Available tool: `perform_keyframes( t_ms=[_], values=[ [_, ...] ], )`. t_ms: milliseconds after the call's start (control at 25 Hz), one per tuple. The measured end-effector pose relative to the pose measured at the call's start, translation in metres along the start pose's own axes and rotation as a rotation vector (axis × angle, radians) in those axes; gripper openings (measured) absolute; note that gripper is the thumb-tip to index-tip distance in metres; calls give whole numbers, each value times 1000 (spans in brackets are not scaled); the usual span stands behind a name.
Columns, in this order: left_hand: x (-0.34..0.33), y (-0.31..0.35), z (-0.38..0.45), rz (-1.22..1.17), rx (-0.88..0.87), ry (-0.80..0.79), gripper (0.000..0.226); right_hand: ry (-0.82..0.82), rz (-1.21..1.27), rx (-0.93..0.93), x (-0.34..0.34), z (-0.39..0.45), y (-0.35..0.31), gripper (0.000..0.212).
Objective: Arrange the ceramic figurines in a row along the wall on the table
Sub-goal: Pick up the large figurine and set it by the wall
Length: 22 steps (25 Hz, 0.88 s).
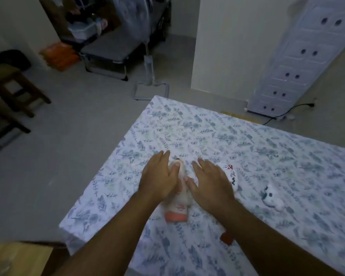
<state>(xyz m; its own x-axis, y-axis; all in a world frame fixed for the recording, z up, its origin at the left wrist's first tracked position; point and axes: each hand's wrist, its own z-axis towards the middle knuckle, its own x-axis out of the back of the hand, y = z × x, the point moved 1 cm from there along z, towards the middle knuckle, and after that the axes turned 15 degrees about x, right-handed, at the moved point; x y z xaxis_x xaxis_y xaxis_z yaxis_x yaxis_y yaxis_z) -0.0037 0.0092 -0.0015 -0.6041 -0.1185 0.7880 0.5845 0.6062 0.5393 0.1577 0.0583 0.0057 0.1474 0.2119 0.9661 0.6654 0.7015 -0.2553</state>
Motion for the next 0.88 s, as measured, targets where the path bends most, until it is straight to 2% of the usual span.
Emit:
perform_keyframes(
  t_ms=[80,160,280,400,560,720,880],
  values=[
    [-14,-32,13,-153,185,-166,63,-56,271,-105,-26,9,-14,66],
    [-31,-57,14,-331,345,-408,55,-109,593,-262,-44,10,-28,67],
    [-35,-64,19,-549,387,-540,44,11,807,-375,-57,17,-29,64],
    [-18,-63,20,-653,323,-527,54,106,898,-369,-52,16,-25,65],
    [2,-59,20,-768,16,-429,56,218,1018,-280,-42,21,-27,95],
    [-6,-65,12,-701,-144,-294,59,306,1024,-176,-51,10,-30,83],
    [-25,-85,-11,-650,-204,-257,61,317,1000,-186,-63,-12,-26,87]
  ],
)
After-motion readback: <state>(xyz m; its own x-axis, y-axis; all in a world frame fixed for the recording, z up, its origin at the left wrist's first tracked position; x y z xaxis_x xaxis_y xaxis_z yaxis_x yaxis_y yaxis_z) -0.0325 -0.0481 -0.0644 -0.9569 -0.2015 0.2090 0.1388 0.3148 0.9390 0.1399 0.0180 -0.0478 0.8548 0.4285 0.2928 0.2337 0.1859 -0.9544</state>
